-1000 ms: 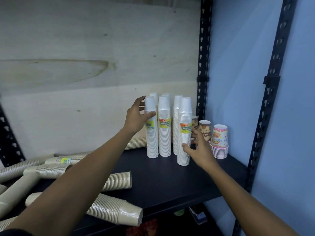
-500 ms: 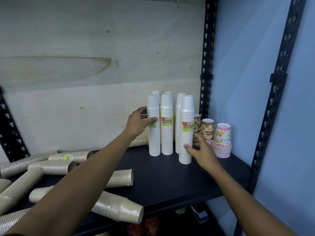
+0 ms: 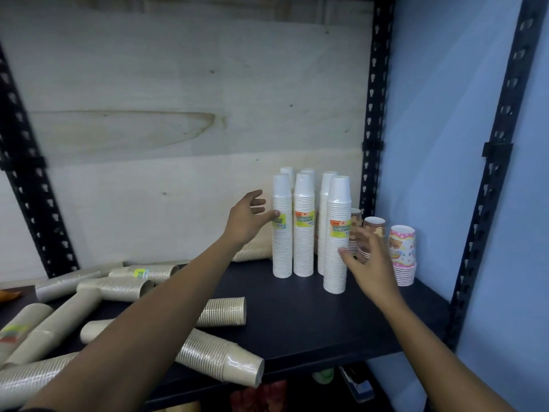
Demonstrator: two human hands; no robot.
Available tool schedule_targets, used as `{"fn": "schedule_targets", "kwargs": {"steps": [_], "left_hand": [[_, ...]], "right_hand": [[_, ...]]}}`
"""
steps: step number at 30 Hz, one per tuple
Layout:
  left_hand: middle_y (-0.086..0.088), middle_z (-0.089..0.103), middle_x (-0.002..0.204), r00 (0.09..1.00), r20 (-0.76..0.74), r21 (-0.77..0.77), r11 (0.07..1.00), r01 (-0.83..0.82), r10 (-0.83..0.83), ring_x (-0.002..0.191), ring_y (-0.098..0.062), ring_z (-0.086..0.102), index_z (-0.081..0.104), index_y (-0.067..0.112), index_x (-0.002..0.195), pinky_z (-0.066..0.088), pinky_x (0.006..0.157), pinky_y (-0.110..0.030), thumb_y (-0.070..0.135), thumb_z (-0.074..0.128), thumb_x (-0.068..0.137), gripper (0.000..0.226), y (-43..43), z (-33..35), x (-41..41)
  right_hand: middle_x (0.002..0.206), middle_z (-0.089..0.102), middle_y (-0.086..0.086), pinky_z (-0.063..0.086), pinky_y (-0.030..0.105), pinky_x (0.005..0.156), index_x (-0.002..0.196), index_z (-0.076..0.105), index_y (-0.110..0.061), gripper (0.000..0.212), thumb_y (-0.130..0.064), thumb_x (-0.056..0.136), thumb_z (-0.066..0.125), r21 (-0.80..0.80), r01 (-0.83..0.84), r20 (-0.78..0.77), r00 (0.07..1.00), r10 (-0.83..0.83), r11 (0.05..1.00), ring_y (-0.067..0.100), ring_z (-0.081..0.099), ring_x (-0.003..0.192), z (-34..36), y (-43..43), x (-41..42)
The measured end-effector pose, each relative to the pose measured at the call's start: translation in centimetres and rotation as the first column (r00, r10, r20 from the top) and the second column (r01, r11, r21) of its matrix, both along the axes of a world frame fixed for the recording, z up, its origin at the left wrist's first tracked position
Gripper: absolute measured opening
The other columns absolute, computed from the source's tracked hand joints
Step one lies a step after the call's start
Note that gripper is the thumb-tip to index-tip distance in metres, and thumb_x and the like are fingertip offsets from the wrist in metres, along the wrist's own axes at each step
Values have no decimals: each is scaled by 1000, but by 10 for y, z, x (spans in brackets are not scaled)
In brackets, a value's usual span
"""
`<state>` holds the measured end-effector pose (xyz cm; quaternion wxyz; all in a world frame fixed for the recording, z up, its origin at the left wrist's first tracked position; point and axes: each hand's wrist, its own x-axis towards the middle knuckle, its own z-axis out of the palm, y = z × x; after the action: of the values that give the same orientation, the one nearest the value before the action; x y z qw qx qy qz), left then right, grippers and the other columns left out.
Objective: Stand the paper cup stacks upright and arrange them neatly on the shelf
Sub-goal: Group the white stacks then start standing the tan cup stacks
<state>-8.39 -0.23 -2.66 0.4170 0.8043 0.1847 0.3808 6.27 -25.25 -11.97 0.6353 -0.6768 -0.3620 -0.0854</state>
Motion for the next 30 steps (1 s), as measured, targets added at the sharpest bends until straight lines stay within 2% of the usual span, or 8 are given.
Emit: {"fn": "schedule_targets", "kwargs": {"steps": [3,8,10,12,16,20,25,30], "left_hand": [[3,64,127,999,-16,23,999,-38,38,113,-15,64,52,20,145,50,89,-27,37,84,83,72,5,10,-28],[6,68,121,986,-59,52,987,-154,157,110,-11,66,62,24,132,51,79,-22,44,82,83,56,28,26,-97],[8,70,118,974,-83,70,976,-204,210,107,-9,67,66,25,125,50,76,-22,47,80,84,48,37,29,-126],[9,70,115,959,-118,105,964,-245,257,106,-8,66,68,26,122,48,74,-21,46,79,85,44,44,29,-151],[7,70,113,910,-256,306,921,-243,325,106,-10,66,69,23,120,47,87,-22,42,78,87,39,62,26,-189],[3,71,113,859,-370,431,885,-178,353,109,-13,65,70,24,118,51,97,-29,40,78,88,35,82,24,-202],[4,72,111,830,-428,404,897,-177,357,106,-13,65,71,24,116,49,95,-26,38,79,87,34,109,3,-212],[6,70,115,768,-546,390,913,-120,334,106,-11,64,70,26,118,48,95,-26,37,77,89,31,140,-20,-213]], "right_hand": [[120,61,-2,56,33,94,120,59,-25,32,-18,92,71,222,122,73,987,-141,967,8,61,110,34,-1,-17],[112,60,2,53,16,81,117,62,-15,25,-12,93,67,244,28,255,963,-92,969,10,62,102,71,22,-59],[110,60,2,54,18,79,115,63,-13,23,-10,93,67,205,-33,301,953,-31,978,10,62,100,74,38,-74],[108,60,0,57,28,81,113,63,-15,22,-11,92,68,152,-79,330,944,25,985,10,63,98,73,56,-85],[110,60,-6,58,38,87,114,62,-19,23,-15,92,68,24,-188,360,918,167,982,9,62,102,67,90,-100],[118,58,-12,53,37,97,121,61,-22,28,-27,94,66,-149,-235,363,891,274,961,3,57,111,60,121,-100],[124,55,-10,45,31,105,129,58,-23,36,-33,95,64,-323,-219,363,869,335,921,3,50,118,50,156,-93],[128,54,-7,38,25,103,135,55,-22,45,-36,93,65,-465,-185,341,865,368,866,12,50,124,39,192,-84]]}}
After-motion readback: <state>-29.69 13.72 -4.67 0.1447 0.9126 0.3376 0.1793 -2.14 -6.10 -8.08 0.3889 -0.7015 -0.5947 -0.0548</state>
